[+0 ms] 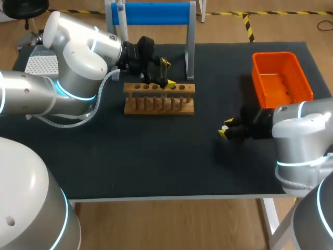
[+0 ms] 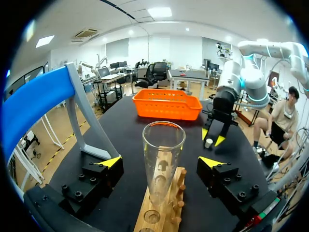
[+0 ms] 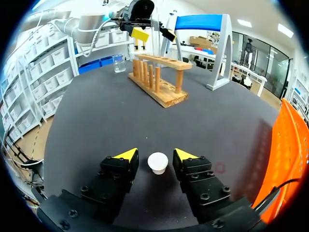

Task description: Invert the test tube, pick up the pipette, mount the tip to pipette, aspirate from beaker and dispense into the tube, eject the tip, return the pipette, and cap with the stopper.

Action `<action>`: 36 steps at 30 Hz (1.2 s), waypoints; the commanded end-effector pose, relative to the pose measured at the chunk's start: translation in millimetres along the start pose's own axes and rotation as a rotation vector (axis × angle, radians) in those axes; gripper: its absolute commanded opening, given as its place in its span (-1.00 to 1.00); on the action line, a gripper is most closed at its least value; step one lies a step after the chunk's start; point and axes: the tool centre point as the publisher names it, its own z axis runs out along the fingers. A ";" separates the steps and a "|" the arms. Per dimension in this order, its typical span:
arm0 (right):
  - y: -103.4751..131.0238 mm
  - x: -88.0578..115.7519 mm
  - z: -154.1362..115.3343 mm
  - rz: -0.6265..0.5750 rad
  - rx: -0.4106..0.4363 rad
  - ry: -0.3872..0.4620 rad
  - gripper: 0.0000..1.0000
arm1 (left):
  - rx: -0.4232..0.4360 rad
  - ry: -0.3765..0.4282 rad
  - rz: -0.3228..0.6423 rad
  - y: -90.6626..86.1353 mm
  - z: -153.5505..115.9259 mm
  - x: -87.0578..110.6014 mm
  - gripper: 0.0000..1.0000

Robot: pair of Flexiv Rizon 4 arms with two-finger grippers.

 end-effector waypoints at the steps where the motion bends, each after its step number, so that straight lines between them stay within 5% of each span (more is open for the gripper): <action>1: -0.2 -0.2 0.9 0.000 0.002 0.000 -0.10 | -0.002 0.001 0.000 -0.3 0.4 -0.5 1.00; 28: -1.9 -1.2 1.4 0.003 0.012 -0.002 -0.35 | -0.002 0.001 0.000 -0.3 0.4 -0.5 1.00; 36: -2.6 -1.4 1.7 0.006 0.017 -0.002 -0.90 | -0.002 0.001 0.000 -0.3 0.4 -0.5 1.00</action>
